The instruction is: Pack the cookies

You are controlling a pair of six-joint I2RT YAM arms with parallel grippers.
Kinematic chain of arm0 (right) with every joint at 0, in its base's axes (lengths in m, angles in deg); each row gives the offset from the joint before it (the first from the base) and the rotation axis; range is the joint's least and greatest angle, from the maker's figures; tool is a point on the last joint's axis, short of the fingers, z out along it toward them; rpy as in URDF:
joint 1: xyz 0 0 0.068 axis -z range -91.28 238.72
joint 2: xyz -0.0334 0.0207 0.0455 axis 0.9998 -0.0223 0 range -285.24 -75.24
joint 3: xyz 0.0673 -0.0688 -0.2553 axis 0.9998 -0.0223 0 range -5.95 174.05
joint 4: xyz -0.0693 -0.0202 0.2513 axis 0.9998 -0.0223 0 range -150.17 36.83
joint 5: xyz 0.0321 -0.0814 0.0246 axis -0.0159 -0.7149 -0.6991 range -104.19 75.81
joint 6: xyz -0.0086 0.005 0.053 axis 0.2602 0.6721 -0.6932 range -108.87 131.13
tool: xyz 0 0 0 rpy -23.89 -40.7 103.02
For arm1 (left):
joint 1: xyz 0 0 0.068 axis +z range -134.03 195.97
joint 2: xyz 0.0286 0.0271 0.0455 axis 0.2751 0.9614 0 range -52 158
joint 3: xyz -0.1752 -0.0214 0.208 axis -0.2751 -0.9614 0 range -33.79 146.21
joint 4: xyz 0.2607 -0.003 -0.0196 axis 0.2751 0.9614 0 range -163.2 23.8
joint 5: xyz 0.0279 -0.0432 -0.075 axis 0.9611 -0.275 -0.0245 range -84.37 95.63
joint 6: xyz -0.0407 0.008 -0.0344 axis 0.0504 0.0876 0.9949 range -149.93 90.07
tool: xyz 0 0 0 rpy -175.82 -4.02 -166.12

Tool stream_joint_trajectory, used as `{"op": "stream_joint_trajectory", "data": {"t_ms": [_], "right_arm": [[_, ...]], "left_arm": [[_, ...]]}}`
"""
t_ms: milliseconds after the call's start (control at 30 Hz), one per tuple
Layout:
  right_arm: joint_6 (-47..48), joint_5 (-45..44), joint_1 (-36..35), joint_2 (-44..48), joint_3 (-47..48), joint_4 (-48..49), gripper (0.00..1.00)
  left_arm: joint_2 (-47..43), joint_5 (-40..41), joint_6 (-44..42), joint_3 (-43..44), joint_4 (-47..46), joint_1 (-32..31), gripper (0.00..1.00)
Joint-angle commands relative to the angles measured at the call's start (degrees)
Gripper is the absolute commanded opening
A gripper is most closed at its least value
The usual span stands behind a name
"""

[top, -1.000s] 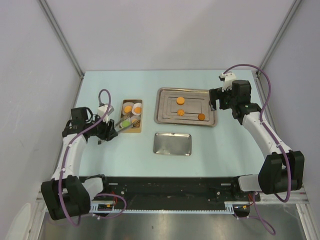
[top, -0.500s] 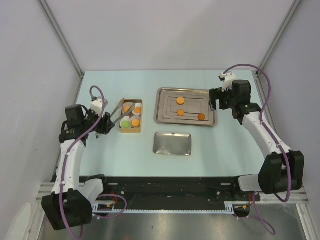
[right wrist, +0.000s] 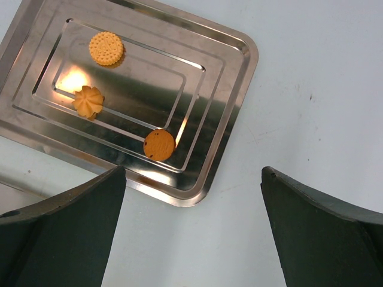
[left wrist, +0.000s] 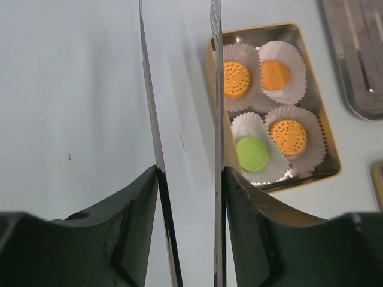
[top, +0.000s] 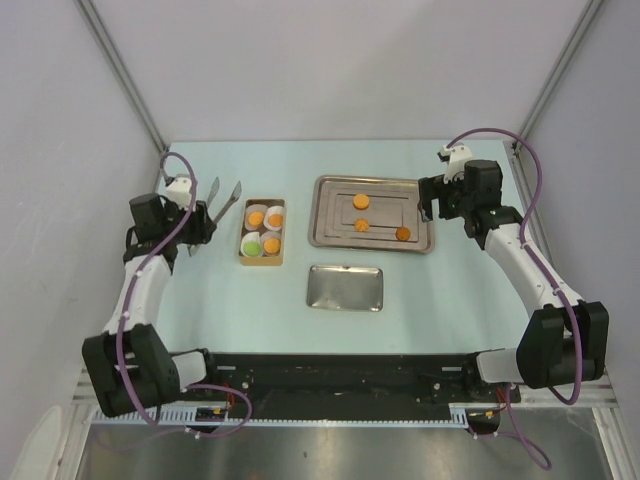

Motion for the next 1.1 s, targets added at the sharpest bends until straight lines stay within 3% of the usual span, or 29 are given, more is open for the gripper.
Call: {"op": "stream_joint_trajectory", "data": {"t_ms": [0,200,567,1067], "right_arm": [[0.9,-0.6,-0.1,0.5,0.7,1.4,1.0],[1.1,-0.8,0.1,0.3,0.8,1.5,1.0],[1.3,-0.7,0.1,0.1,0.8,1.6,1.0],[1.2,-0.6,0.1,0.1,0.8,1.5,1.0]], "left_arm": [[6.9,1.9,3.4,4.4,-7.2,0.9,0.52],[15.6,3.3,4.1,7.1,-9.8,1.2,0.51],[23.8,4.9,2.5,9.2,-10.4,1.6,0.52],[32.1,6.1,-3.0,14.6,-1.4,1.6,0.54]]}}
